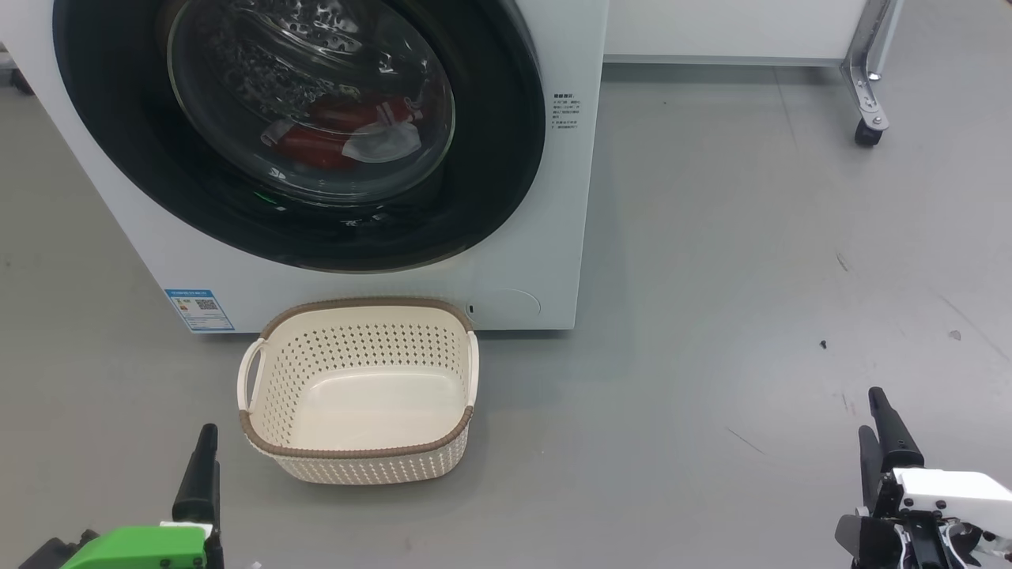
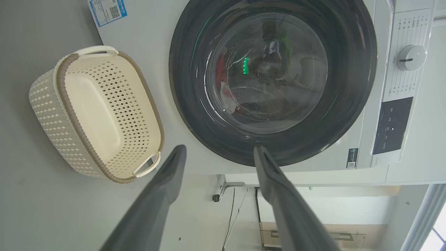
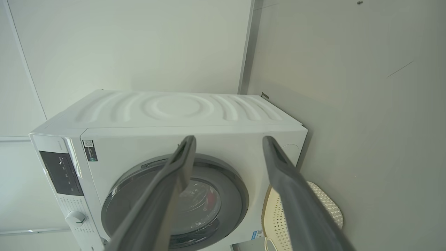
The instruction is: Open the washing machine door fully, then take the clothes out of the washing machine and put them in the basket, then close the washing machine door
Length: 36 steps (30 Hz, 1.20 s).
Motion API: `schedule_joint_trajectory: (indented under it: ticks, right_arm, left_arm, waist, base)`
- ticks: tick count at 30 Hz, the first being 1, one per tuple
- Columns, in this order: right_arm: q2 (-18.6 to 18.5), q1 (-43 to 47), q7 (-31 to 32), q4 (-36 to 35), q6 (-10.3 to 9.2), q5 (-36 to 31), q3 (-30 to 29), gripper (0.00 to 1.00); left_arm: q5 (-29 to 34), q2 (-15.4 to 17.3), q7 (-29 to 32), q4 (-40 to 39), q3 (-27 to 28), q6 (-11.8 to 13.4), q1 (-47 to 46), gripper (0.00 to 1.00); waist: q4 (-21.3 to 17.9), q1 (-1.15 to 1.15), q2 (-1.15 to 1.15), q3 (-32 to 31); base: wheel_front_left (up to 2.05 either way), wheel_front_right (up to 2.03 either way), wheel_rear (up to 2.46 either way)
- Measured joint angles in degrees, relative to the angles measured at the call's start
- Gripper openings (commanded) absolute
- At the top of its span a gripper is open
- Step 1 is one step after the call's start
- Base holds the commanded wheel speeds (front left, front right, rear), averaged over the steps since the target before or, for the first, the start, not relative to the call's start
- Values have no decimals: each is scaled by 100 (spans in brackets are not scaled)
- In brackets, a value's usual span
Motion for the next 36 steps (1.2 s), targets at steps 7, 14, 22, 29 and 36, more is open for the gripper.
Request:
schedule_joint_trajectory:
  ticks: [7,14,22,29,36]
  right_arm:
    - [1,-1,-125,-143,0,-187,11,100]
    - [0,-5,-255,-311,0,-623,-20,100]
    - [-1,-39,-365,-535,1,-1010,-25,100]
    - [-27,-98,-534,-808,1,-1731,90,100]
    - [-45,-99,-650,-965,0,-2331,193,100]
  left_arm:
    - [171,-1,-107,-152,-3,0,-5,100]
    - [470,-4,-216,-323,7,0,-19,100]
    - [851,-7,-352,-525,0,0,-74,100]
    - [1316,-10,-502,-781,-79,-2,-127,100]
    - [2006,-11,-614,-945,-165,-2,-135,100]
  waist:
    - [-4,0,0,-14]
    - [-4,0,0,-23]
    - [4,0,0,-24]
    - [32,0,0,-8]
    - [50,0,0,23]
  base:
    - [0,0,0]
    - [0,0,0]
    - [0,0,0]
    - [0,0,0]
    - [0,0,0]
